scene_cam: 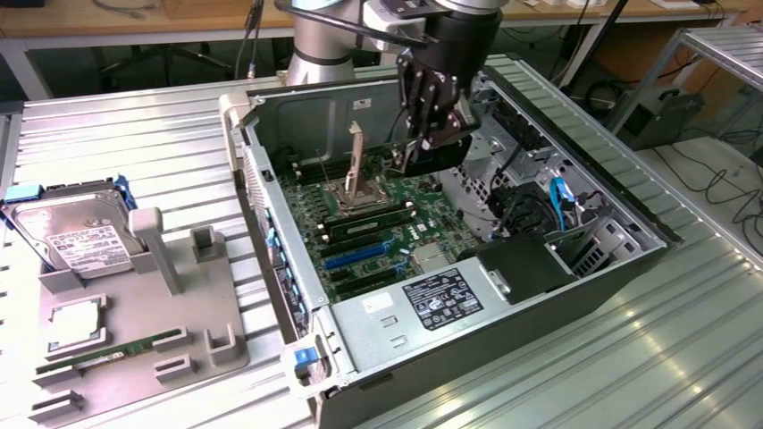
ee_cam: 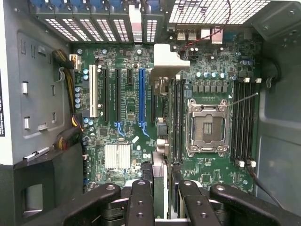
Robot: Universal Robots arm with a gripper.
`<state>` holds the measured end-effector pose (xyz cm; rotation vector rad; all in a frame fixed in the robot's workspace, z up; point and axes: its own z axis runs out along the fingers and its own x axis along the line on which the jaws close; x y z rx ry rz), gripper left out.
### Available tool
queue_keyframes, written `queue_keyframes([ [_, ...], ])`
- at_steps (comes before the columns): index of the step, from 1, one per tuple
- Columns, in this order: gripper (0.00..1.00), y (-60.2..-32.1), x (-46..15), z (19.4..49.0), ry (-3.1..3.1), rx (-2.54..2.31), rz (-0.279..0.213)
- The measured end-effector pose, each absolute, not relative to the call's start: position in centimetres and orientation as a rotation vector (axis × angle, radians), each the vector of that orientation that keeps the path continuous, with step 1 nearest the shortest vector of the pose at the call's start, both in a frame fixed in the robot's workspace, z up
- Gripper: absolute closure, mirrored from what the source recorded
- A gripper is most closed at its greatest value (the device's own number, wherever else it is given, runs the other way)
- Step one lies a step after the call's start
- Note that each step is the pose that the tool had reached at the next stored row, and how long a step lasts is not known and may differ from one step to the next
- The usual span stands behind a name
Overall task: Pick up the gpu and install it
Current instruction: 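Insert the gpu into the slot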
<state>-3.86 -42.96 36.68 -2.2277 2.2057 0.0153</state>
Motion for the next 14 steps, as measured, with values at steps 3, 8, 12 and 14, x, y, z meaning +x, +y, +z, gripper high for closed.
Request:
queue_keyframes([
  [3,0.74,-42.97,-3.97,36.58,2.206,-2.228,0.015],
  [8,0.74,-42.97,-4.16,36.44,2.206,-2.228,0.015],
  [12,0.74,-42.98,-4.32,36.32,2.206,-2.228,0.015],
  [14,0.74,-42.99,-4.42,36.26,2.206,-2.228,0.015],
])
